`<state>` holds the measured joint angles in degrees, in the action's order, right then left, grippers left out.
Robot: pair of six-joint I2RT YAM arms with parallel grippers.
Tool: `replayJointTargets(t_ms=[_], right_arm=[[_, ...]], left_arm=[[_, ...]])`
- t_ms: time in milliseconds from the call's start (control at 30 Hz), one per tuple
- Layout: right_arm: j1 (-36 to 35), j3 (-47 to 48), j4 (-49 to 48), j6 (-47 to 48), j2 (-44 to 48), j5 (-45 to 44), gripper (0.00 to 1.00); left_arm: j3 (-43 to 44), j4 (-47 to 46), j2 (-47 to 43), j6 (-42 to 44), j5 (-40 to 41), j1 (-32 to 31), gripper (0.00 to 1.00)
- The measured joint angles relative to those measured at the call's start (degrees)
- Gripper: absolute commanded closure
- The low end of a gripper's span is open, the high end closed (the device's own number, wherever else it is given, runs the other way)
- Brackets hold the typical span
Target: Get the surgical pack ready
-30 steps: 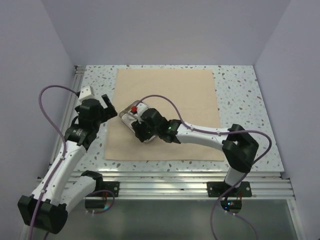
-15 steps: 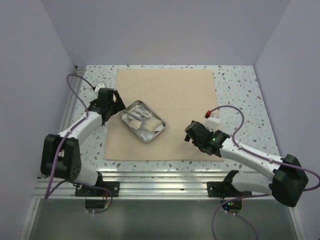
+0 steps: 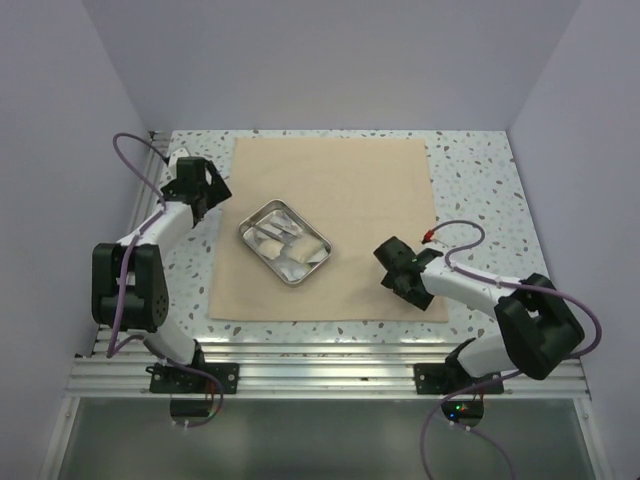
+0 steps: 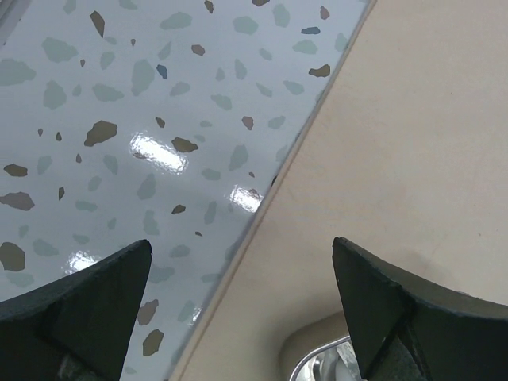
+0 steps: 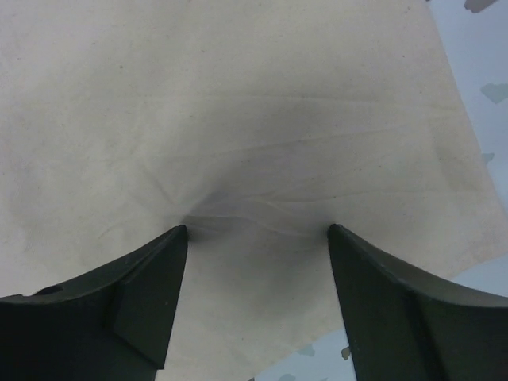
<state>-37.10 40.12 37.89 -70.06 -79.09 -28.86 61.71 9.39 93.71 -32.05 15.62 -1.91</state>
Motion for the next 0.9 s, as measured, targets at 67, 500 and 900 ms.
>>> replayJointTargets(t_ms=[67, 500, 900], right_arm=[[0.8, 0.0, -0.6, -0.3, -1.6, 0.8, 0.39], [20.0, 1.9, -9.1, 4.6, -4.1, 10.8, 1.0], [33.3, 19.3, -6.3, 14.9, -20.2, 11.1, 1.0]], left_arm=[[0.1, 0.0, 0.2, 0.3, 0.0, 0.4, 0.0], [9.0, -0.7, 9.6, 4.0, -3.5, 0.4, 0.0], [29.0, 1.8, 29.7, 6.2, -6.5, 0.4, 0.05]])
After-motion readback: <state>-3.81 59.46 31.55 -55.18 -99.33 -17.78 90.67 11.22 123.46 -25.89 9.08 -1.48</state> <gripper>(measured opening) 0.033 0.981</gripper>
